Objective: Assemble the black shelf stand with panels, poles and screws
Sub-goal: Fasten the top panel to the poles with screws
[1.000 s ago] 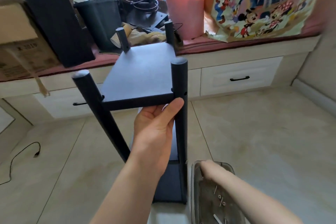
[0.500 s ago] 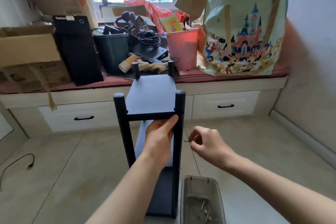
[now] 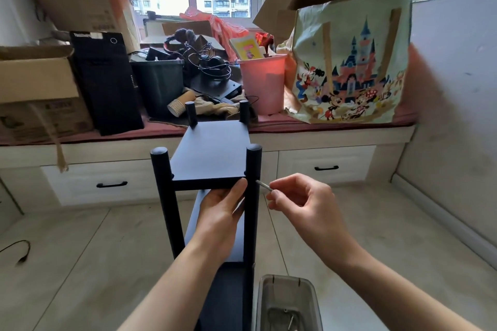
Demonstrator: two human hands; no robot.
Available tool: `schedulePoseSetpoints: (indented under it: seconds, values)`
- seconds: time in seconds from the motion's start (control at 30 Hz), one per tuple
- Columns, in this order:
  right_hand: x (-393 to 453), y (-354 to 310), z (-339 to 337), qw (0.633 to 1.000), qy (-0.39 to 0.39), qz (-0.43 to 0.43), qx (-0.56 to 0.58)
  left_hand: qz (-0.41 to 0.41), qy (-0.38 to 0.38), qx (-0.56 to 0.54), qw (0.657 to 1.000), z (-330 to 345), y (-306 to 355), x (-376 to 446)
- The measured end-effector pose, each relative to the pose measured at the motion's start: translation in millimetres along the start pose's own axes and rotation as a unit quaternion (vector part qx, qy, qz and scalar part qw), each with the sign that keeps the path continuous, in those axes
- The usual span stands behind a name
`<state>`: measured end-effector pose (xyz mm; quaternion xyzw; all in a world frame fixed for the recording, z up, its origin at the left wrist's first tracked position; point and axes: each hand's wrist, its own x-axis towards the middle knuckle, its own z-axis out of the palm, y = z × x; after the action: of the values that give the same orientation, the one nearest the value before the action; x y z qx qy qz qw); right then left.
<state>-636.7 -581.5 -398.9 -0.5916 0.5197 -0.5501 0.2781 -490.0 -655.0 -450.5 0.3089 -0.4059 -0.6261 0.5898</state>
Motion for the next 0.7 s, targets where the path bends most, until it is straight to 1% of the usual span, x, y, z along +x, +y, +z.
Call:
schedulePoseSetpoints:
  seconds: [0.33, 0.6, 0.7]
  values:
    - [3.1, 2.5, -0.5, 0.998, 0.008, 0.032, 0.046, 0.004, -0.01, 0.017, 1.0, 0.1, 0.7, 0.6]
    - [4.9, 1.3, -3.8, 0.996, 0.008, 0.036, 0.078, -0.003, -0.024, 0.014, 1.0, -0.3, 8.3, -6.0]
    - [4.0, 1.2, -4.5, 0.996, 0.003, 0.037, 0.079, -0.002, -0.019, 0.016, 1.0, -1.0, 8.9, -7.2]
